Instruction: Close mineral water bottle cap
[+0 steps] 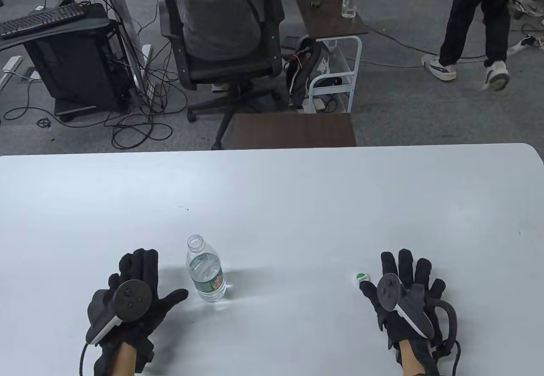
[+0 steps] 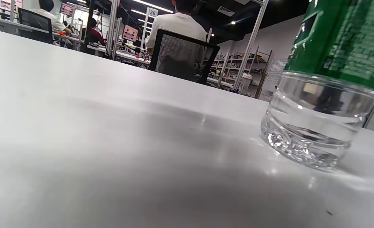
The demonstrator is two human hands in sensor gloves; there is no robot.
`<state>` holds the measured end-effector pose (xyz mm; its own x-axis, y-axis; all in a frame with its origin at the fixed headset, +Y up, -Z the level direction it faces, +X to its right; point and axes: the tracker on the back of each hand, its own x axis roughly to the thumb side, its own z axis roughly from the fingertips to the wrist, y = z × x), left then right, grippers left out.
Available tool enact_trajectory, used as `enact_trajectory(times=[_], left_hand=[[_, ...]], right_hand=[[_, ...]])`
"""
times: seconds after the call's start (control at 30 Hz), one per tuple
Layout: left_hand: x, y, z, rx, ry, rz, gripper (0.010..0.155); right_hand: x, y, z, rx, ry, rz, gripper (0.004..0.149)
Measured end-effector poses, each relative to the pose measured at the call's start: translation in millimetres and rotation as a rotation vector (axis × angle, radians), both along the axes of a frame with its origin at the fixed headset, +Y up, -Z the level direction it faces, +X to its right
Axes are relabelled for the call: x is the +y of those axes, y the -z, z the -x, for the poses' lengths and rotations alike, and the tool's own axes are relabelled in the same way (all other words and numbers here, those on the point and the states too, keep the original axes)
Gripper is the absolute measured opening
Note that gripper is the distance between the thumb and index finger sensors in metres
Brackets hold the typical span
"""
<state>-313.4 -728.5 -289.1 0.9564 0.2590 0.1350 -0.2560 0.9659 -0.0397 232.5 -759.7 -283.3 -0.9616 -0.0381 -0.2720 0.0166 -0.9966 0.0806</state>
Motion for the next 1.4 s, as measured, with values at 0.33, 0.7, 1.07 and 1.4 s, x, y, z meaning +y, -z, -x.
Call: enact_trajectory(times=[0.33,0.7,1.07,1.4], left_hand=[[0,0,-5,-0.017,-0.019,-0.007,0.110],[1,-1,-8,-0.010,-0.013,0.000,0.109],[-1,-1,-10,-0.008,-0.005,0.019,0.109],[0,-1,-14,-0.022,-0.208,-0.045,0.109]], right_hand=[[-2,1,-2,-0.011,0.008,0.009,0.087],[-2,2,3,0.020,0.007,0.025,0.090],[-6,3,3,0.014,-0.007,0.058,0.090],[-6,2,3,0.014,0.002,0.053,0.090]])
